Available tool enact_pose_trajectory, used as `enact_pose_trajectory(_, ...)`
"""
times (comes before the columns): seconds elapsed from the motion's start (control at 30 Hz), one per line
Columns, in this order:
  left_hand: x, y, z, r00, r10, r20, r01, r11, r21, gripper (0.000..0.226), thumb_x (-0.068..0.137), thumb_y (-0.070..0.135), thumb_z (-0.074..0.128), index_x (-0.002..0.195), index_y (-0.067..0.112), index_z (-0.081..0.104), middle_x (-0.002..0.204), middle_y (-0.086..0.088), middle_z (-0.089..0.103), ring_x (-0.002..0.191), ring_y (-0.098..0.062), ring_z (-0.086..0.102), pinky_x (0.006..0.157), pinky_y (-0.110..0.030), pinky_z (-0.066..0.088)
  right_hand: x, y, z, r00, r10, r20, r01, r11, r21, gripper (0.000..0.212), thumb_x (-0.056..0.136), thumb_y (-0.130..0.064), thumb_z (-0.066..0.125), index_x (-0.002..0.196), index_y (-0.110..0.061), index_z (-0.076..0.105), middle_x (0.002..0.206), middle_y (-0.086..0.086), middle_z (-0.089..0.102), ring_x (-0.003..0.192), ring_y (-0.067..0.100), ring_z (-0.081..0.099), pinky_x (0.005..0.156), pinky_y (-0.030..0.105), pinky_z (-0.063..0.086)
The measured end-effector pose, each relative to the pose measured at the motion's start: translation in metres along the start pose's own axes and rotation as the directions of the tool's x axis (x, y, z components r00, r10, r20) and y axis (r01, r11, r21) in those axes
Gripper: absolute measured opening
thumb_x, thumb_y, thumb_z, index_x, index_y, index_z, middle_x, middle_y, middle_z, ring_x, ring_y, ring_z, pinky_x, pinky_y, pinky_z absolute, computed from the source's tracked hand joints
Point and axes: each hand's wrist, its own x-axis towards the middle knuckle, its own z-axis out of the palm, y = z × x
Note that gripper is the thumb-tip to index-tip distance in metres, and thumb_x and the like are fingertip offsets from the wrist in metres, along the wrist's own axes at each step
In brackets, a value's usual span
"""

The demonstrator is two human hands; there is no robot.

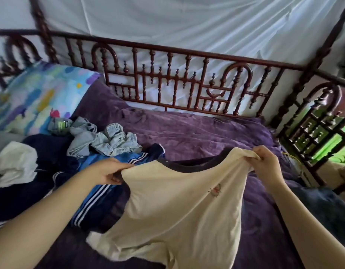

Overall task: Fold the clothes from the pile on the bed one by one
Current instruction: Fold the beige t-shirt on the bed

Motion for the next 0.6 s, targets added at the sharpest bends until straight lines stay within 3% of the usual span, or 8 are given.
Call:
enact_pose_trajectory(0.13,-0.003,-0.005,0.016,0.991,-0.137,-0.004,0.131,0.940,0.314,0.024,0.087,0.009,0.062,0.066,0.010,0.049,0.049,-0.003,0.049,0.045,-0.013,0.046,0.044,-0.022,0.045,0.002,0.008,0.002,1.000,0.004,0.008,-0.004,1.000,0.013,0.022,0.080,0.013,0.056,0.068,-0.005,0.051,0.065,0.003,0.047,0.052,-0.002,0.046,0.048,0.007,0.035)
enact_pose_trajectory(0.2,-0.002,-0.006,0.019,0.995,-0.092,0.028,0.079,0.945,0.316,0.029,0.087,0.005,0.059,0.060,0.012,0.054,0.049,-0.001,0.048,0.043,-0.010,0.046,0.048,-0.022,0.043,0.000,0.013,0.003,1.000,0.014,0.017,-0.014,1.000,0.014,0.024,0.080,0.015,0.055,0.068,-0.005,0.049,0.064,0.005,0.046,0.049,-0.005,0.046,0.046,0.007,0.036)
enact_pose_trajectory(0.3,0.005,-0.004,0.014,0.978,0.201,-0.050,-0.195,0.975,0.103,0.020,0.087,0.009,0.064,0.068,0.015,0.066,0.059,0.004,0.059,0.059,-0.010,0.053,0.059,-0.022,0.044,-0.002,0.021,0.004,0.999,0.037,0.020,-0.037,0.999,0.007,0.027,0.081,0.015,0.056,0.067,-0.007,0.049,0.064,0.004,0.047,0.047,-0.005,0.046,0.045,0.007,0.037)
enact_pose_trajectory(0.37,0.011,-0.004,0.009,0.898,0.384,-0.217,-0.400,0.916,-0.033,0.005,0.086,0.011,0.065,0.083,0.014,0.068,0.074,0.008,0.064,0.073,-0.006,0.056,0.072,-0.024,0.043,-0.001,0.029,0.004,0.999,0.053,-0.001,-0.053,0.999,-0.002,0.025,0.080,0.015,0.056,0.067,-0.006,0.050,0.063,0.005,0.048,0.048,-0.003,0.045,0.045,0.008,0.036)
enact_pose_trajectory(0.43,0.019,-0.005,0.004,0.847,0.409,-0.340,-0.495,0.839,-0.224,0.013,0.088,0.011,0.062,0.100,0.009,0.066,0.083,0.006,0.066,0.080,-0.007,0.059,0.078,-0.026,0.043,-0.001,0.036,0.003,0.997,0.071,-0.036,-0.072,0.997,-0.005,0.018,0.080,0.014,0.058,0.069,0.002,0.050,0.064,0.008,0.046,0.053,0.002,0.041,0.046,0.011,0.035)
enact_pose_trajectory(0.5,0.026,-0.006,-0.001,0.847,0.405,-0.345,-0.524,0.743,-0.415,0.013,0.091,0.008,0.055,0.089,0.009,0.068,0.072,0.007,0.070,0.069,-0.004,0.065,0.072,-0.023,0.047,0.000,0.041,0.003,0.994,0.097,-0.048,-0.098,0.995,-0.019,0.019,0.079,0.013,0.061,0.068,0.001,0.051,0.062,0.007,0.046,0.055,0.005,0.040,0.046,0.011,0.034)
enact_pose_trajectory(0.6,0.037,-0.004,-0.001,0.848,0.458,-0.266,-0.525,0.658,-0.539,0.045,0.095,0.003,0.046,0.063,0.016,0.074,0.062,0.004,0.070,0.058,-0.005,0.066,0.058,-0.018,0.054,0.003,0.048,0.006,0.989,0.144,-0.038,-0.147,0.982,-0.118,0.029,0.074,0.011,0.063,0.063,-0.012,0.050,0.061,0.002,0.050,0.060,0.015,0.043,0.054,0.018,0.039)
